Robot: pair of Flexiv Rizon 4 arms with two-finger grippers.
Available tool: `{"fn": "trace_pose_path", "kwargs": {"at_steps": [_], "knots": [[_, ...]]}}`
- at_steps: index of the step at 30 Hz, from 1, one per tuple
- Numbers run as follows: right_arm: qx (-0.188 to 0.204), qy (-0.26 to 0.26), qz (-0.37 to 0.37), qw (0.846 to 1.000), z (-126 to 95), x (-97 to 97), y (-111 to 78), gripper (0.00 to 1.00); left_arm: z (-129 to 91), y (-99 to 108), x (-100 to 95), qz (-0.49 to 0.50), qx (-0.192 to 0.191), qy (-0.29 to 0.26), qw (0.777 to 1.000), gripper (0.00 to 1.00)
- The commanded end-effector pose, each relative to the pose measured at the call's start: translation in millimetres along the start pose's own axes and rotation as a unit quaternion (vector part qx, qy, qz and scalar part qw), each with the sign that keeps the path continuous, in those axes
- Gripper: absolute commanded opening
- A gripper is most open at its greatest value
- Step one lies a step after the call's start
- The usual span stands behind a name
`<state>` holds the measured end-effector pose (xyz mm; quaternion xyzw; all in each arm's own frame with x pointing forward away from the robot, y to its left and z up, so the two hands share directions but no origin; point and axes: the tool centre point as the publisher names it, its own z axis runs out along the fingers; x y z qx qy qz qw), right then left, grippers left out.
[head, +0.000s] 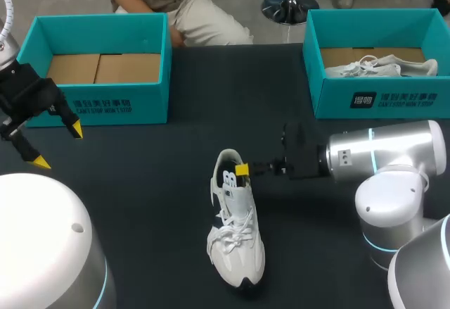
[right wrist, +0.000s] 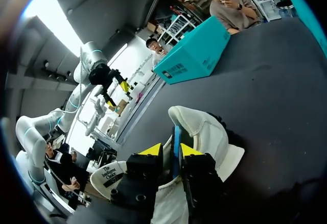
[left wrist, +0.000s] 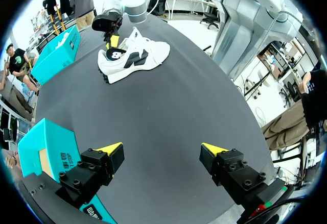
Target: Take the shoe out of the shoebox, open the shoe tongue, remove and reinsert the insole, then place the shoe into the shoebox
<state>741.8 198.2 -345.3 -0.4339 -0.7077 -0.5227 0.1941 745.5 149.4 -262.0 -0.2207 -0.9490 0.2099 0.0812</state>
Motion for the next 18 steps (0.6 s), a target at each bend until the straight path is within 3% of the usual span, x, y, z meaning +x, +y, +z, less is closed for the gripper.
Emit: {"fn": "trace_pose_path", "kwargs": {"at_steps": [1,18], "knots": [[0.0,-0.004,0.003,1.0,0.7,0.8,-1.8,0.0,0.1,0.1,0.7,0.0,-0.001,0.0,1.0,1.0],[0.005,-0.003,0.034,0.999,7.0,0.2,-23.0,0.0,0.1,0.1,0.7,0.0,-0.001,0.0,1.0,1.0]]}}
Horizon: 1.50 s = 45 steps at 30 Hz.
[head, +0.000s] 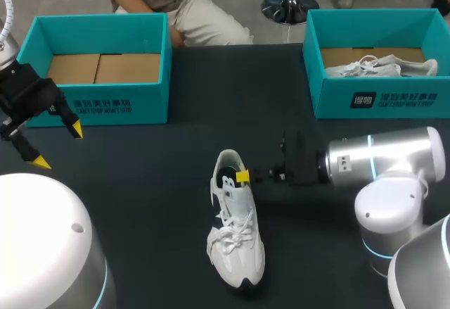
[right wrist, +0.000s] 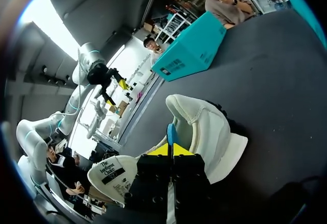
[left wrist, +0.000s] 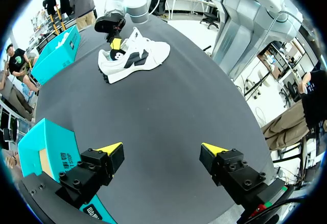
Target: Take the shoe out of the shoebox, open the shoe tongue, remove and reinsert the insole, then place the shoe into the shoebox
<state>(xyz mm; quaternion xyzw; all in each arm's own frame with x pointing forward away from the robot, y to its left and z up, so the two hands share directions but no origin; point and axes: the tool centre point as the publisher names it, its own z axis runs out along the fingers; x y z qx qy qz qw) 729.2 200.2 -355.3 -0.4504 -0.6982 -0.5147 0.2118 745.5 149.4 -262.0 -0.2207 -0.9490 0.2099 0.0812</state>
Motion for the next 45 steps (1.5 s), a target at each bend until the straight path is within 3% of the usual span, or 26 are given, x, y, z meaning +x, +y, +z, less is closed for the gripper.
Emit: {"fn": "trace_pose_path", "kwargs": {"at_steps": [1,8,13,17,35,41,45], "knots": [[0.0,-0.006,0.009,1.0,3.7,-1.3,-8.1,0.0,0.1,0.1,0.7,0.0,-0.001,0.0,1.0,1.0],[-0.004,-0.011,0.013,1.0,1.9,-1.0,-8.9,0.03,0.1,0.1,0.7,0.0,-0.001,0.0,1.0,1.0],[-0.008,-0.013,0.003,1.0,-0.2,4.4,-1.1,0.39,0.1,0.1,0.7,0.0,-0.001,0.0,1.0,1.0],[-0.012,-0.013,-0.01,1.0,-3.5,10.1,6.9,0.49,0.1,0.1,0.7,0.0,-0.001,0.0,1.0,1.0],[-0.039,-0.037,-0.048,0.997,-16.1,26.8,25.5,0.5,0.1,0.1,0.7,0.0,-0.001,0.0,1.0,1.0],[-0.065,-0.091,-0.023,0.993,-22.3,38.4,28.7,0.49,0.1,0.1,0.7,0.0,-0.001,0.0,1.0,1.0],[-0.09,-0.173,0.021,0.981,-26.9,47.3,26.9,0.76,0.1,0.1,0.7,0.0,-0.001,0.0,1.0,1.0]]}}
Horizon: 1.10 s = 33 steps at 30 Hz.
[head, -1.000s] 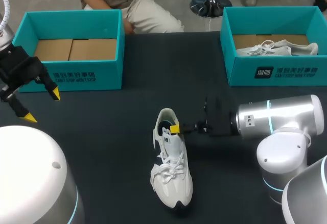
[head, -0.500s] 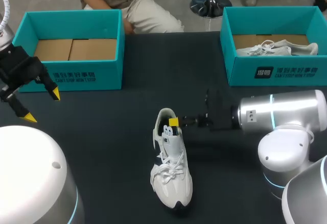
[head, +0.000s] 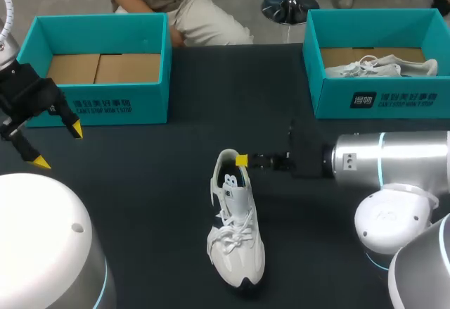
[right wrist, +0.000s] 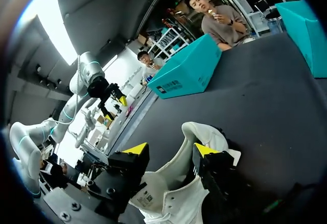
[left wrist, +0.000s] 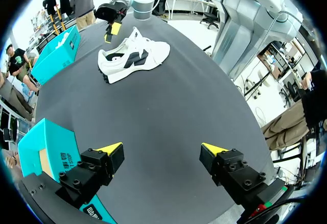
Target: Take the shoe out of the shoebox, open the shoe tongue, remove and reinsert the insole, then place the shoe into the shoebox
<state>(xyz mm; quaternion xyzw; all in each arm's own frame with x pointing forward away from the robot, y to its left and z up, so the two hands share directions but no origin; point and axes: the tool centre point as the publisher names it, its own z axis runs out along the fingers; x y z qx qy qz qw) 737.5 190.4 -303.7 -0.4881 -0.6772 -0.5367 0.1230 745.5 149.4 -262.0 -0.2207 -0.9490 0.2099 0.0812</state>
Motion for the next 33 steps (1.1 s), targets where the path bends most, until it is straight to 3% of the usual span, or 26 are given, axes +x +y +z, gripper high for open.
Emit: {"fn": "trace_pose_path", "kwargs": {"at_steps": [1,2,7,9,33], "knots": [[-0.02,-0.119,0.035,0.992,-4.4,18.6,-7.2,0.87,0.1,0.1,0.7,0.0,-0.001,0.0,1.0,1.0],[-0.026,-0.138,0.051,0.989,-6.4,20.2,-8.0,1.0,0.1,0.1,0.7,0.0,-0.001,0.0,1.0,1.0],[-0.012,-0.212,0.076,0.974,-12.5,27.1,-7.3,1.0,0.1,0.1,0.7,0.0,-0.001,0.0,1.0,1.0],[0.012,-0.245,0.081,0.966,-14.6,29.5,-5.8,1.0,0.1,0.1,0.7,0.0,-0.001,0.0,1.0,1.0],[0.012,-0.245,0.081,0.966,-14.6,29.5,-5.8,1.0,0.1,0.1,0.7,0.0,-0.001,0.0,1.0,1.0]]}}
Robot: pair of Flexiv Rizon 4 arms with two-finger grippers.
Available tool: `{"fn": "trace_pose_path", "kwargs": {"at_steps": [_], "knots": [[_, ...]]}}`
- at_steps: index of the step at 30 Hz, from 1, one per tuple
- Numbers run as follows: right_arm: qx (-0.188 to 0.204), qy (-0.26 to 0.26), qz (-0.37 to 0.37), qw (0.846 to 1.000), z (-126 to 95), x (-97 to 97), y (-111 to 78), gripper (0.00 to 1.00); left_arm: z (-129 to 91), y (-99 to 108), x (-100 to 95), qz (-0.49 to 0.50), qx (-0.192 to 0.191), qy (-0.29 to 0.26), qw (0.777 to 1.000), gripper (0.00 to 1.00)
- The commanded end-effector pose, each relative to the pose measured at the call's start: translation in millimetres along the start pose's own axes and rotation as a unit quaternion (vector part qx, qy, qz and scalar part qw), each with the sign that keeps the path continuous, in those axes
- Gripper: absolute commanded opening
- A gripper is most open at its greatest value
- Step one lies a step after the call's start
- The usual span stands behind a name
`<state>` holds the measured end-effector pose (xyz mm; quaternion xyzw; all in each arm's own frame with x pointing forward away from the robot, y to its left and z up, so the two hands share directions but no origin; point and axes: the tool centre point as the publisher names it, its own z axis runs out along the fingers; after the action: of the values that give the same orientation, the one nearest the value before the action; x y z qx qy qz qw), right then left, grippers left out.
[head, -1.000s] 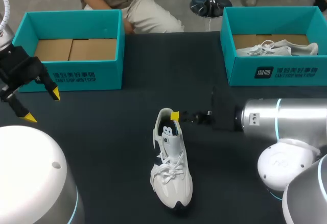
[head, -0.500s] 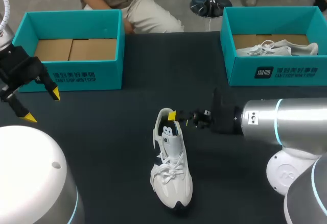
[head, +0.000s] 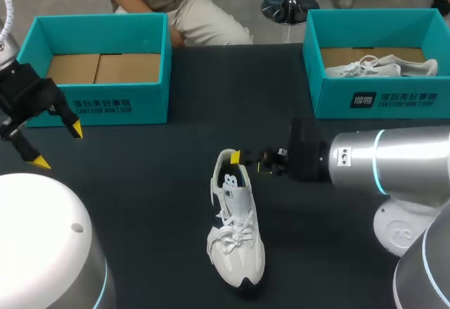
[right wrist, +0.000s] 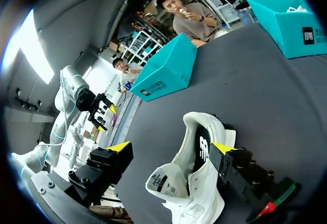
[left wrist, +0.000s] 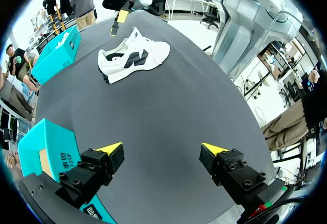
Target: Take the shoe out of the shoebox, open the shoe tongue, remove and reinsert the insole, then place the shoe into the shoebox
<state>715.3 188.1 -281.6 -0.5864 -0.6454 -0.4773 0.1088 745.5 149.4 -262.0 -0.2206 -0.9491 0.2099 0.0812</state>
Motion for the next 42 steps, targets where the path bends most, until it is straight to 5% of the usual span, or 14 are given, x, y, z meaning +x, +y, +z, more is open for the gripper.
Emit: {"fn": "trace_pose_path", "kwargs": {"at_steps": [1,14,25,38,40,42], "knots": [[-0.005,-0.16,0.001,0.987,3.3,4.8,-2.5,1.0,0.1,0.1,0.7,0.0,-0.001,0.0,1.0,1.0],[0.053,-0.351,-0.035,0.934,9.8,18.4,6.6,1.0,0.1,0.1,0.7,0.0,-0.001,0.0,1.0,1.0],[0.092,-0.497,-0.056,0.861,16.8,25.9,10.9,1.0,0.1,0.1,0.7,0.0,-0.001,0.0,1.0,1.0],[0.118,-0.549,-0.07,0.824,23.2,22.1,10.9,1.0,0.1,0.1,0.7,0.0,-0.001,0.0,1.0,1.0],[0.119,-0.549,-0.069,0.824,24.6,21.1,10.5,0.4,0.1,0.1,0.7,0.0,-0.001,0.0,1.0,1.0],[0.12,-0.551,-0.07,0.823,25.8,20.2,10.3,0.0,0.1,0.1,0.7,0.0,-0.001,0.0,1.0,1.0]]}}
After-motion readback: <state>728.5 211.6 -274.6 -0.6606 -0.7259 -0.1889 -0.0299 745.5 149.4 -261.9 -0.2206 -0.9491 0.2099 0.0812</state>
